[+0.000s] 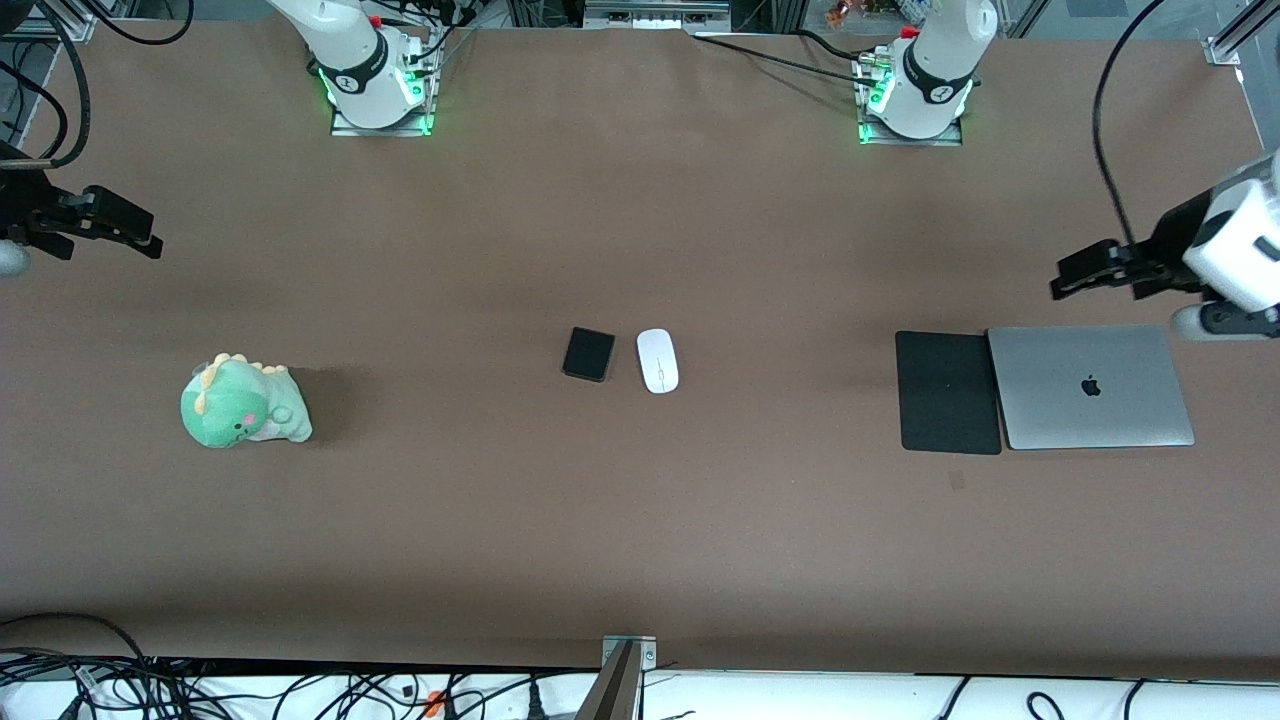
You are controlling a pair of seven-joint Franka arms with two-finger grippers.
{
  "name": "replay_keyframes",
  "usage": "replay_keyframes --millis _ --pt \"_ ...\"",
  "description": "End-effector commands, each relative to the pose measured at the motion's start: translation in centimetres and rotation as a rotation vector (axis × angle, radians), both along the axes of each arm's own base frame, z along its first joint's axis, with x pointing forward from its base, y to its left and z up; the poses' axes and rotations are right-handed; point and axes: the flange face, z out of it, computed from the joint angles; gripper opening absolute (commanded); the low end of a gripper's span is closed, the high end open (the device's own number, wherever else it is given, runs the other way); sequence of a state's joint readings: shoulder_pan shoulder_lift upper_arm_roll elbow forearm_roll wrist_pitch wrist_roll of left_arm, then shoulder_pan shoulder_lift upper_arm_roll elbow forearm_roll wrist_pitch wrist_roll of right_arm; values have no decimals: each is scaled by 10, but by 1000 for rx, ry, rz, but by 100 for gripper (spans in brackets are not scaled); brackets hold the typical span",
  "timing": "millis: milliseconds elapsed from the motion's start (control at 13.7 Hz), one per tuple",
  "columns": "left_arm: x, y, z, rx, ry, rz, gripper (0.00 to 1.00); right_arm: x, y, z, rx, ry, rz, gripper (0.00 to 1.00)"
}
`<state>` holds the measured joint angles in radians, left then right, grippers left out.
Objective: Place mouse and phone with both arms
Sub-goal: 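Lower the left gripper onto the white mouse while the right gripper reaches out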
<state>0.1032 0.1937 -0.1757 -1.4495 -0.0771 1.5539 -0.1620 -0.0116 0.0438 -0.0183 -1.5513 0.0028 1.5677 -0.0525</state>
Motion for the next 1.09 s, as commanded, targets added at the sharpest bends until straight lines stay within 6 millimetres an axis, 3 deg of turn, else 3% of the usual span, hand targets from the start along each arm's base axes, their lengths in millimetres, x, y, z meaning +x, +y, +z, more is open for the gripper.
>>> replay_keyframes --millis 0,364,583,728,874,1019 --pt "19 -52 -33 -35 0 57 100 1 0 3 -7 8 1 100" --pt "31 -183 -105 -43 -4 152 100 2 0 3 -4 6 -2 100" --pt "25 -242 -147 -48 11 126 100 5 2 0 -6 -1 4 100" --pt "13 -295 -178 -66 2 123 100 8 14 -4 -4 -1 22 100" --pt "-3 -349 -214 -82 -12 158 100 16 29 -21 -9 26 54 100" --pt "-22 -384 -247 -49 1 179 100 22 38 -35 -11 51 75 100"
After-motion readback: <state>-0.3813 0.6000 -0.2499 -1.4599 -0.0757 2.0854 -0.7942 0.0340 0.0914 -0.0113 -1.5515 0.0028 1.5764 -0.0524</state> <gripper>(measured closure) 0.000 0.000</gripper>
